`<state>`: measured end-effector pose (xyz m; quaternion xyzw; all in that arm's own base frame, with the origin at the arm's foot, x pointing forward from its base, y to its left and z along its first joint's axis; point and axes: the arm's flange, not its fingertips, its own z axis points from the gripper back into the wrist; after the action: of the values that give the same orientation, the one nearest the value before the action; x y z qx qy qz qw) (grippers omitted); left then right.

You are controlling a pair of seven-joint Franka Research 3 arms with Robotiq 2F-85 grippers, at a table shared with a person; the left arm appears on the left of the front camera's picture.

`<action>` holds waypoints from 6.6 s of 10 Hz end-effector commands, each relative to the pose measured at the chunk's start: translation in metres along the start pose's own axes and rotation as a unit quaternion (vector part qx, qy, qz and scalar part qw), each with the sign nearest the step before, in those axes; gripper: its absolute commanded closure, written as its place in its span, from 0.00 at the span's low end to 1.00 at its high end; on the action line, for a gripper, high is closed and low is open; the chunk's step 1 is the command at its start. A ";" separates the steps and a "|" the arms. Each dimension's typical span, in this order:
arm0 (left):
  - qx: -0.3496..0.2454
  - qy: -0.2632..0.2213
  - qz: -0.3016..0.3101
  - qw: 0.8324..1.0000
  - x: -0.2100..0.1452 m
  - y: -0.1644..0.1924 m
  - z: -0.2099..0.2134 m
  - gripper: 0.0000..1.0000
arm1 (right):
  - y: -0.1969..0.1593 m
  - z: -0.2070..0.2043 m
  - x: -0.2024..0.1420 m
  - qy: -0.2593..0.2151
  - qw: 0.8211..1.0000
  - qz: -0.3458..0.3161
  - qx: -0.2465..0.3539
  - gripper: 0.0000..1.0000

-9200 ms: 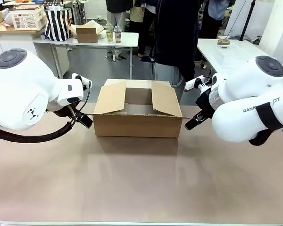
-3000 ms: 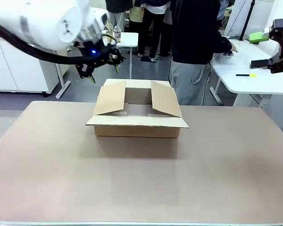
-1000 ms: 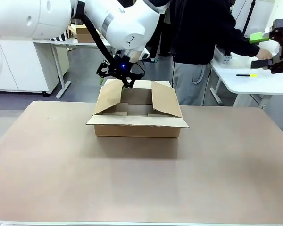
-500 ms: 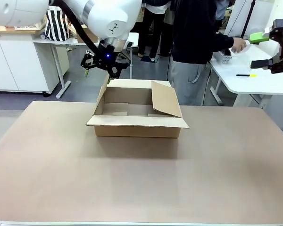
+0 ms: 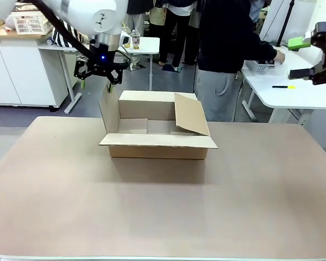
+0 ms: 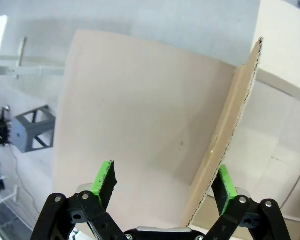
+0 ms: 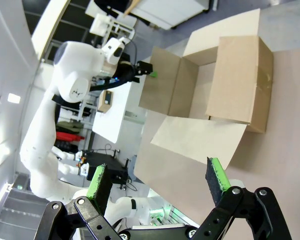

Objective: Pack the gift set into the box.
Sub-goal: Place both hands on the side flaps of the Package Box and spread them outward.

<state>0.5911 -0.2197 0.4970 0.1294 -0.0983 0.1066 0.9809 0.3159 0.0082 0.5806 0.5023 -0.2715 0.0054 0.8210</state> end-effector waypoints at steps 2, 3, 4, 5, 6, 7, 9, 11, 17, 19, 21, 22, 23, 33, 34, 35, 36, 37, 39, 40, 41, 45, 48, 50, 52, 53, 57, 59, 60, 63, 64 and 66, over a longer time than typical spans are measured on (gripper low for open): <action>-0.068 0.024 0.014 0.997 -0.010 0.037 -0.023 0.00 | 0.001 -0.003 0.003 -0.005 1.000 0.012 0.013 0.00; -0.094 0.035 0.010 0.995 -0.009 0.048 -0.029 0.00 | 0.001 -0.003 0.003 -0.005 1.000 0.012 0.013 0.00; -0.112 0.042 0.010 0.993 -0.008 0.058 -0.034 0.00 | 0.001 -0.003 0.003 -0.005 1.000 0.012 0.013 0.00; -0.140 0.050 0.001 0.989 -0.008 0.068 -0.039 0.00 | 0.001 -0.003 0.003 -0.005 1.000 0.012 0.013 0.00; -0.164 0.058 -0.007 0.985 -0.008 0.077 -0.045 0.00 | 0.001 -0.003 0.003 -0.005 1.000 0.012 0.013 0.00; -0.188 0.068 -0.014 0.980 -0.008 0.085 -0.052 0.00 | 0.001 -0.003 0.003 -0.005 1.000 0.012 0.013 0.00; -0.229 0.092 -0.025 0.969 -0.008 0.098 -0.070 0.00 | 0.001 -0.003 0.003 -0.005 1.000 0.012 0.013 0.00; -0.275 0.124 -0.033 0.953 -0.005 0.112 -0.086 0.00 | 0.001 -0.003 0.003 -0.005 1.000 0.012 0.013 0.00; -0.246 0.104 -0.024 0.963 -0.001 0.099 -0.081 0.00 | 0.013 -0.022 0.015 0.043 0.998 0.021 -0.044 0.00; -0.246 0.104 -0.024 0.963 -0.001 0.099 -0.081 0.00 | 0.037 -0.123 0.065 0.141 0.970 0.048 -0.191 0.00; -0.246 0.104 -0.024 0.963 -0.001 0.099 -0.081 0.00 | 0.047 -0.209 0.083 0.217 0.936 0.069 -0.268 0.00; -0.246 0.104 -0.024 0.963 -0.001 0.099 -0.081 0.00 | 0.047 -0.257 0.084 0.241 0.919 0.086 -0.301 0.00; -0.246 0.104 -0.024 0.963 -0.001 0.099 -0.081 0.00 | 0.045 -0.293 0.083 0.236 0.902 0.104 -0.347 0.00; -0.246 0.104 -0.024 0.963 -0.001 0.099 -0.081 0.00 | -0.022 -0.435 0.029 0.202 0.818 0.223 -0.489 0.00; -0.246 0.104 -0.024 0.963 -0.001 0.099 -0.081 0.00 | -0.024 -0.433 0.030 0.204 0.815 0.219 -0.497 0.00; -0.246 0.104 -0.024 0.963 -0.001 0.099 -0.081 0.00 | -0.030 -0.432 0.031 0.194 0.814 0.205 -0.507 0.00; -0.246 0.104 -0.024 0.963 -0.001 0.099 -0.081 0.00 | -0.027 -0.419 0.033 0.204 0.825 0.192 -0.491 0.00; -0.246 0.104 -0.024 0.963 -0.001 0.099 -0.081 0.00 | -0.029 -0.432 0.027 0.211 0.809 0.230 -0.498 0.00; -0.246 0.104 -0.024 0.963 -0.001 0.099 -0.081 0.00 | -0.031 -0.430 0.030 0.210 0.815 0.214 -0.495 0.00; -0.246 0.104 -0.024 0.963 -0.001 0.099 -0.081 0.00 | -0.038 -0.442 0.021 0.234 0.789 0.231 -0.519 0.00; -0.246 0.104 -0.024 0.963 -0.001 0.099 -0.081 0.00 | -0.045 -0.446 0.020 0.225 0.785 0.226 -0.530 0.00; -0.246 0.104 -0.024 0.963 -0.001 0.099 -0.081 0.00 | -0.036 -0.413 0.035 0.170 0.757 0.226 -0.590 0.00; -0.246 0.104 -0.024 0.963 -0.001 0.099 -0.081 0.00 | -0.023 -0.379 0.048 0.148 0.770 0.208 -0.585 0.00; -0.246 0.104 -0.024 0.963 -0.001 0.099 -0.081 0.00 | -0.024 -0.349 0.061 0.131 0.773 0.181 -0.594 0.00; -0.246 0.104 -0.024 0.963 -0.001 0.099 -0.081 0.00 | -0.036 -0.319 0.068 0.118 0.763 0.155 -0.616 0.00; -0.246 0.104 -0.024 0.963 -0.001 0.099 -0.081 0.00 | -0.044 -0.304 0.070 0.111 0.752 0.144 -0.633 0.00; -0.246 0.104 -0.024 0.963 -0.001 0.099 -0.081 0.00 | -0.079 -0.256 0.081 0.094 0.763 0.083 -0.634 0.00; -0.246 0.104 -0.024 0.963 -0.001 0.099 -0.081 0.00 | -0.096 -0.247 0.075 0.089 0.763 0.054 -0.638 0.00; -0.246 0.104 -0.024 0.963 -0.001 0.099 -0.081 0.00 | -0.103 -0.247 0.072 0.088 0.772 0.047 -0.627 0.00; -0.246 0.104 -0.024 0.963 -0.001 0.099 -0.081 0.00 | -0.099 -0.250 0.082 0.108 0.755 0.062 -0.644 0.00; -0.246 0.104 -0.024 0.963 -0.001 0.099 -0.081 0.00 | -0.099 -0.250 0.082 0.108 0.755 0.062 -0.644 0.00; -0.246 0.104 -0.024 0.963 -0.001 0.099 -0.081 0.00 | -0.099 -0.250 0.082 0.108 0.755 0.062 -0.644 0.00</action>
<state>0.5810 -0.1055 0.4421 -0.1356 -0.0115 0.0610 0.9888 0.5222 0.1448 0.4446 -0.1550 -0.1488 -0.0696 0.9741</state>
